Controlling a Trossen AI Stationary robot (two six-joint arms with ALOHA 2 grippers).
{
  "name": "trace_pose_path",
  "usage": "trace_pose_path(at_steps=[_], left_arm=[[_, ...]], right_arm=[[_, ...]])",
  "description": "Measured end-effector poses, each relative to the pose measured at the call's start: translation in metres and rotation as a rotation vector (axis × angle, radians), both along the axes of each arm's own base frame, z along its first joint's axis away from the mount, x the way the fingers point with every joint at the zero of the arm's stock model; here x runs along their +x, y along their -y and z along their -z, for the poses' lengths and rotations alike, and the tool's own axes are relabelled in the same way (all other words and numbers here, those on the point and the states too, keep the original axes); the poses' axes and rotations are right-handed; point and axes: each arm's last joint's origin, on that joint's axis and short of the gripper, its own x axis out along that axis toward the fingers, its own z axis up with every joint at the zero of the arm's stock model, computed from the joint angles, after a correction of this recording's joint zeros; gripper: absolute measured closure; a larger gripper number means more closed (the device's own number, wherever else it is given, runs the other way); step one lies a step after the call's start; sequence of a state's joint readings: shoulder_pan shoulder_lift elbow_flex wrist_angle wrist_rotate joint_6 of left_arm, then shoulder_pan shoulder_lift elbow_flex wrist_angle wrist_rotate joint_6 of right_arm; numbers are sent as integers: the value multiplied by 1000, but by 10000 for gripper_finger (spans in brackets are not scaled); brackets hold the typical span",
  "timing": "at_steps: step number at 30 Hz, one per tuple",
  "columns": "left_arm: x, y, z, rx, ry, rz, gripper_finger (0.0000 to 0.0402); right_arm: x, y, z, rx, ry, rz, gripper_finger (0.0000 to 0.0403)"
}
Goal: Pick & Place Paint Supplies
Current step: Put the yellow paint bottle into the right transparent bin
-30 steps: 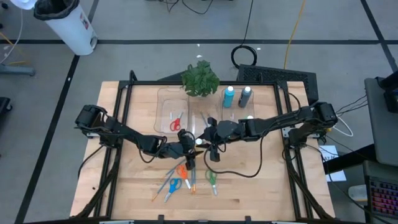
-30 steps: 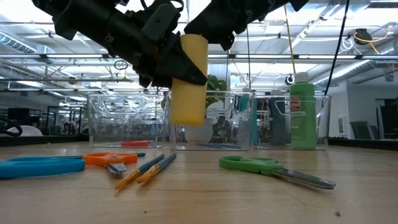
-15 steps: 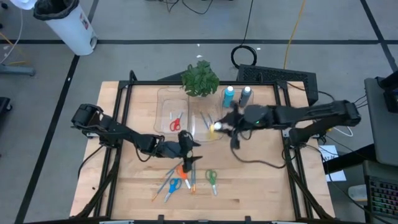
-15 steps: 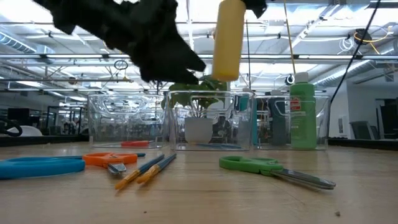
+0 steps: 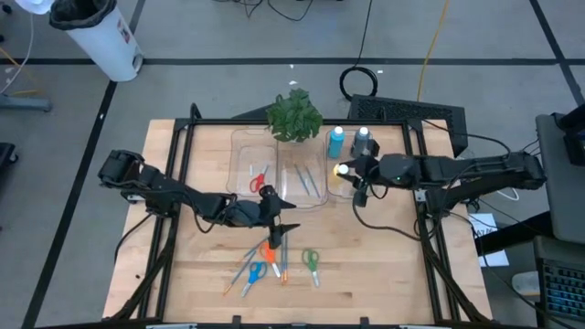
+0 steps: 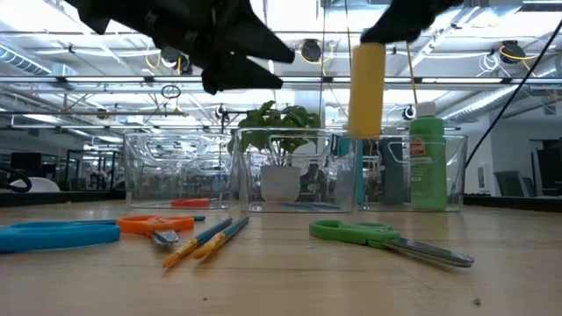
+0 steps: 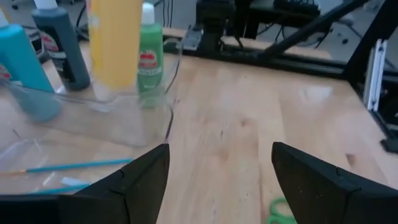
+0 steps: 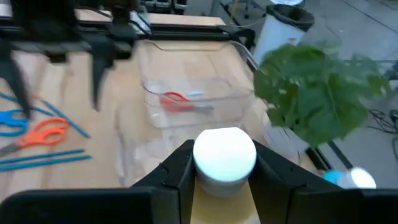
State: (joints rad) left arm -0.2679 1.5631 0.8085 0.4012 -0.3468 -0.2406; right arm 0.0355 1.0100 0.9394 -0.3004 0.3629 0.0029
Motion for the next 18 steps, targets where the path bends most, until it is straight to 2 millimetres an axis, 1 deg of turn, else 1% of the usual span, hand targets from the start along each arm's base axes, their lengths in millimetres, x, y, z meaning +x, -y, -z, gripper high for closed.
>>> trace_pose_path(at_steps=[5,12,18], left_arm=[[1,0,-1,-8,14,-4,123],[1,-1,-2,-10,21,-6,115],[1,-1,-2,-11,21,-7,125]], right_arm=[[-1,8,37,10,-21,40,297],[-5,9,72,78,-36,30,297],[-9,9,87,101,-47,45,297]])
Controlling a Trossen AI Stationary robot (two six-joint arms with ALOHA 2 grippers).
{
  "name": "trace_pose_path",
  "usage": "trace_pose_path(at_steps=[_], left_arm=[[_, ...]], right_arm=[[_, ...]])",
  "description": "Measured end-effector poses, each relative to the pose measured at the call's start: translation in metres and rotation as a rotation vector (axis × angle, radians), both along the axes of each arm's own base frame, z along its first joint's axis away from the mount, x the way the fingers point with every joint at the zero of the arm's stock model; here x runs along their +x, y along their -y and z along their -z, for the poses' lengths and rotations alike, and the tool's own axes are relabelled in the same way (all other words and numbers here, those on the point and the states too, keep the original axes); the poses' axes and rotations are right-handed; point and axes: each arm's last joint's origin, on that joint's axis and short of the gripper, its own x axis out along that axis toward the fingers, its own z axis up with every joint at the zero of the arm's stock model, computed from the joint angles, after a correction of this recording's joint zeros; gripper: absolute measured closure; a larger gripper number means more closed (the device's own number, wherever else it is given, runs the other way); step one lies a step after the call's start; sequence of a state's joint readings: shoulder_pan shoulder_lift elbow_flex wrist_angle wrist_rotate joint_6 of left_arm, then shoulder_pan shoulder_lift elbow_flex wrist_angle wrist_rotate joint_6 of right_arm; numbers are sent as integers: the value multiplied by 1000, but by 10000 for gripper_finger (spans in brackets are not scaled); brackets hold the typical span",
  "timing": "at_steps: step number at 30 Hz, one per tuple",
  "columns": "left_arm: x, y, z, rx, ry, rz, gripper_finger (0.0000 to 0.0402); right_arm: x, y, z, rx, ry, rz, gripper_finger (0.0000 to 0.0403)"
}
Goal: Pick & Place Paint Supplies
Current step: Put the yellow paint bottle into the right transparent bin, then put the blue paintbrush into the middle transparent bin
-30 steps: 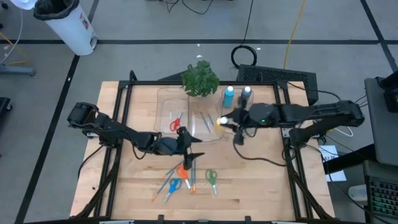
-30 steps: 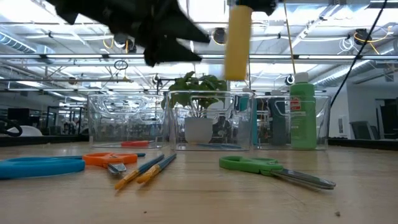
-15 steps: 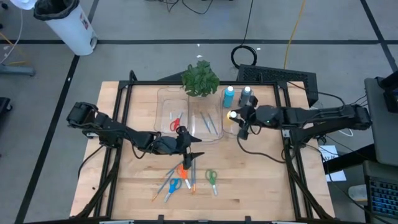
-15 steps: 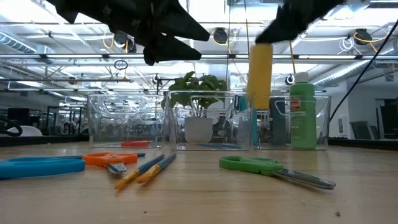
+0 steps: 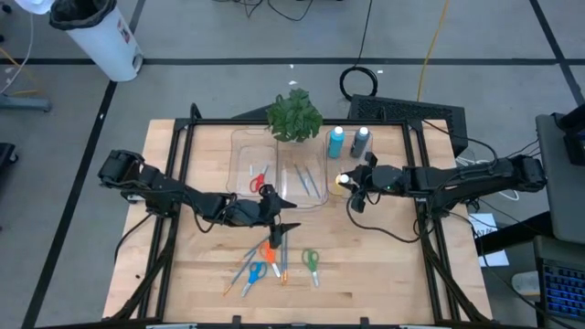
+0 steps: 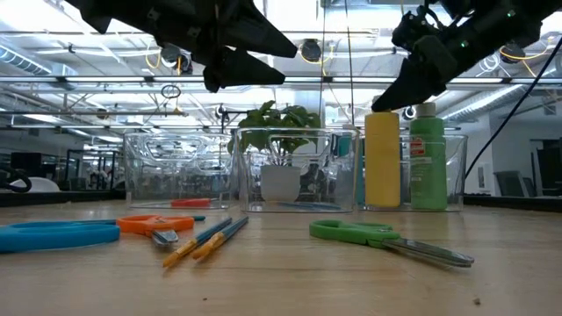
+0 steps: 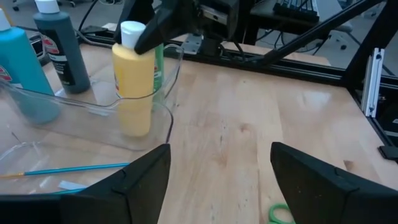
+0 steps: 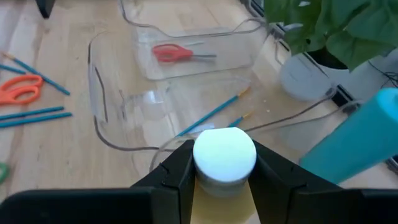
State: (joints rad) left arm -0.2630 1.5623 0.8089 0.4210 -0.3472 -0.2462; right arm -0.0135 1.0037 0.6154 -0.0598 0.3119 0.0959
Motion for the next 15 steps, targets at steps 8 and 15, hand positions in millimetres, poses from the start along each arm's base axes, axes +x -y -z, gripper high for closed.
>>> trace_pose_path(at_steps=[8,15], left_arm=[[0,0,0,0,0,-1,128],[0,0,0,0,0,0,128]], right_arm=[[1,-1,5,21,65,-24,270],[3,-3,2,22,102,-61,147]])
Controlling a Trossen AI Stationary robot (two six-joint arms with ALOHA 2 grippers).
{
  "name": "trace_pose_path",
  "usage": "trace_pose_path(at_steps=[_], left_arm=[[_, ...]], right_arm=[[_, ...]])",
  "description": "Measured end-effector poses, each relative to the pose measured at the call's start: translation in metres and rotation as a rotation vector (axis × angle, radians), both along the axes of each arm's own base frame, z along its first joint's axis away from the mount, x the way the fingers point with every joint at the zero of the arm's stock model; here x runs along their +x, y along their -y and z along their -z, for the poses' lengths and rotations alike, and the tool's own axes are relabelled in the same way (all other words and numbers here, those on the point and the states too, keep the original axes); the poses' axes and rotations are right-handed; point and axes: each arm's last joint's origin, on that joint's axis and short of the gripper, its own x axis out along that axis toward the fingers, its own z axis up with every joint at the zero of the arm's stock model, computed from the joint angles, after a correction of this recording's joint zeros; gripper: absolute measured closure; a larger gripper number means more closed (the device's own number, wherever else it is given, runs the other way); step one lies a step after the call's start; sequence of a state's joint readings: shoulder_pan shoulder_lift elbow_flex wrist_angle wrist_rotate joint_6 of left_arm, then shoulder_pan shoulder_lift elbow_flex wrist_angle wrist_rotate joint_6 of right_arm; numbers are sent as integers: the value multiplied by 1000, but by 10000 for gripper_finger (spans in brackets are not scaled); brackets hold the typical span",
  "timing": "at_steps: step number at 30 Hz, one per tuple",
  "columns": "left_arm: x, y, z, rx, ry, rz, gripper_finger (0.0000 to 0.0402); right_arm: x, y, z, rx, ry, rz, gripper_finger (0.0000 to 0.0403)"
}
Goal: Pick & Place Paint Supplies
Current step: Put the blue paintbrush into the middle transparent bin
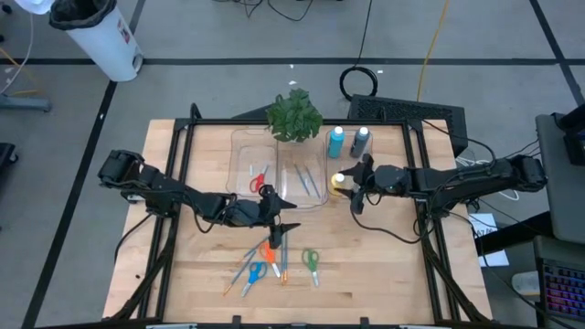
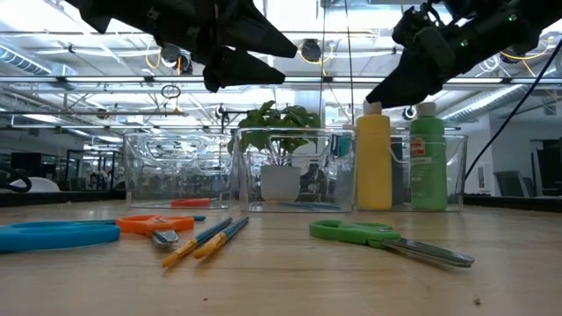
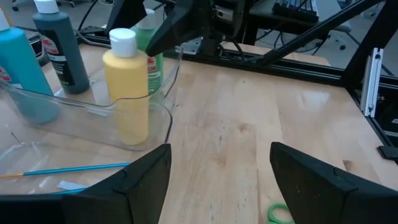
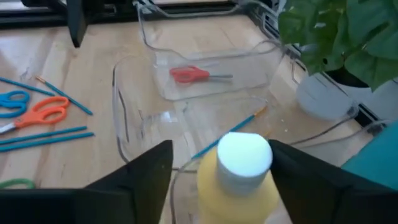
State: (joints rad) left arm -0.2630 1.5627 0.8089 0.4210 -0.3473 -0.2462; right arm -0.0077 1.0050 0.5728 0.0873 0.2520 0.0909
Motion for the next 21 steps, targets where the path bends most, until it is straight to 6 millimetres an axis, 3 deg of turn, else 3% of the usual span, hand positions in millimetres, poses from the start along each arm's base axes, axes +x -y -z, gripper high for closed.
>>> trace_pose_path(at_steps=[6,21], left_arm=[[0,0,0,0,0,0,128],[0,0,0,1,-1,2,128]], right_arm=[[0,-3,-5,-27,36,-20,117],[-22,-17,-38,-64,230,-108,133]])
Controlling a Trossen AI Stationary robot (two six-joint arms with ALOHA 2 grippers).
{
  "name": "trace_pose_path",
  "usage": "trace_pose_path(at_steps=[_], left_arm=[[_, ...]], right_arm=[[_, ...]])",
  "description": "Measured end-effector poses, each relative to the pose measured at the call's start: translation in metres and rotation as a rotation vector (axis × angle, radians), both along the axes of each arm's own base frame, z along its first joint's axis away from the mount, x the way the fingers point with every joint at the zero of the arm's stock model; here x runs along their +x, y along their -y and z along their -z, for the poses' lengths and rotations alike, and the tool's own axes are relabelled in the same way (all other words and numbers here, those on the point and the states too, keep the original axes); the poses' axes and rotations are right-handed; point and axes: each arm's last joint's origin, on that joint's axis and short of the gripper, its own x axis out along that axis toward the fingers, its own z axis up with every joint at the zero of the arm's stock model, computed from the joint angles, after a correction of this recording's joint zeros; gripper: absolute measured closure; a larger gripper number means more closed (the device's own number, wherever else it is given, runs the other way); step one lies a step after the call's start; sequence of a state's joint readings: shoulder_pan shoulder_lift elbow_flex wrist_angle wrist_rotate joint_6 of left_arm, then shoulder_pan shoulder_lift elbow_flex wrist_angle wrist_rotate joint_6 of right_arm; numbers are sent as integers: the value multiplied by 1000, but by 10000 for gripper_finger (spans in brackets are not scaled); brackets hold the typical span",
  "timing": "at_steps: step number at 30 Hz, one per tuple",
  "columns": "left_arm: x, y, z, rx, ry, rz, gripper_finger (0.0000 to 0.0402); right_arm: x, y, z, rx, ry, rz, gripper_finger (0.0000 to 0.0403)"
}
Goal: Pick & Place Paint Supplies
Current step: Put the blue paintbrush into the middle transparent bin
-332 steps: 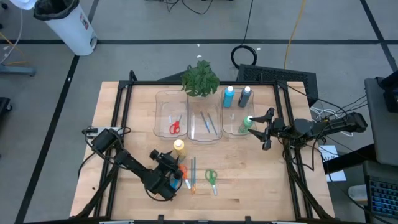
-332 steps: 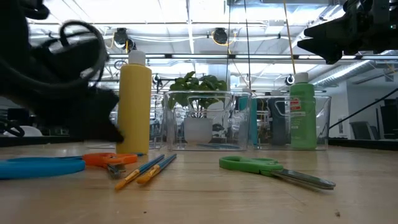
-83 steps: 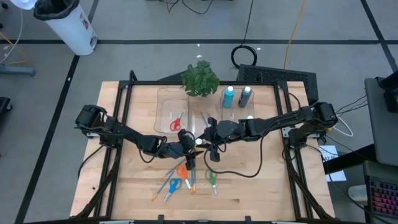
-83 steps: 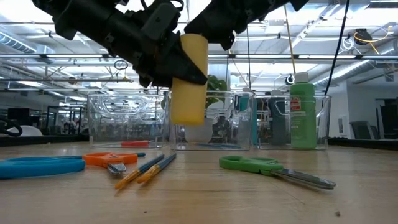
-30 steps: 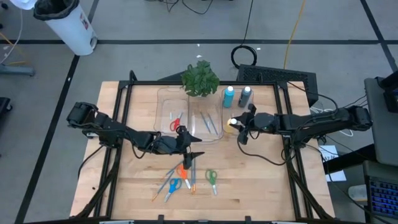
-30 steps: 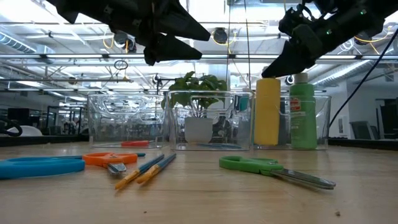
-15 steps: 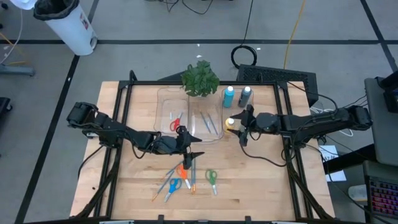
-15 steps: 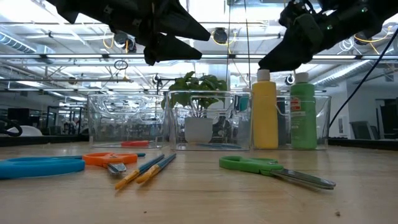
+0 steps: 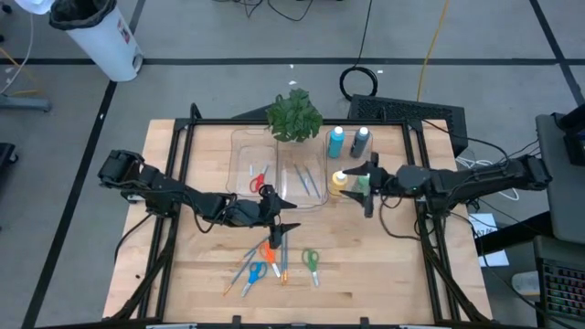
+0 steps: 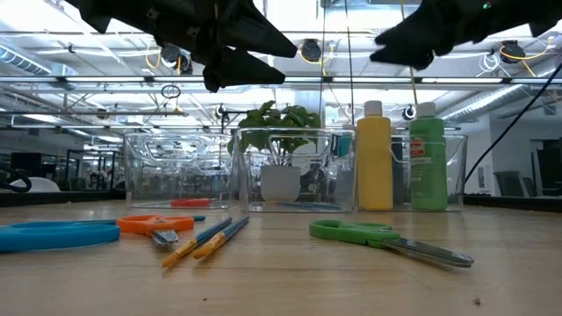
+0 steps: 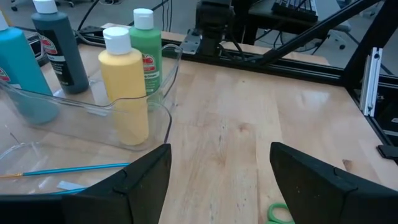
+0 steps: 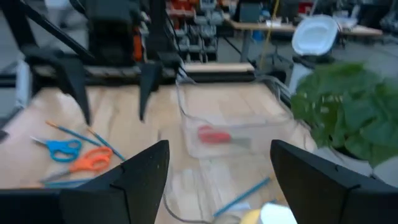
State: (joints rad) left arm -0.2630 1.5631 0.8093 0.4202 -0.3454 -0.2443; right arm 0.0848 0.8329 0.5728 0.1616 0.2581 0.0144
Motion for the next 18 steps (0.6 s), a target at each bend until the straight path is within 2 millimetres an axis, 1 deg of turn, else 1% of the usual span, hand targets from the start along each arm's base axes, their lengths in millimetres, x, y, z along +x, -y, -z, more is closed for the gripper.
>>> trace_pose_path(at_steps=[4,9,12,18], left_arm=[[0,0,0,-8,2,-2,128],[0,0,0,-96,11,-31,128],[0,0,0,-118,9,-37,128],[-1,3,3,-161,-36,46,128]], right_arm=[[-11,-5,-10,6,63,-35,133],[-24,-15,-21,18,130,-101,133],[-28,-22,-24,24,149,-148,133],[-32,-35,-24,20,148,-234,133]])
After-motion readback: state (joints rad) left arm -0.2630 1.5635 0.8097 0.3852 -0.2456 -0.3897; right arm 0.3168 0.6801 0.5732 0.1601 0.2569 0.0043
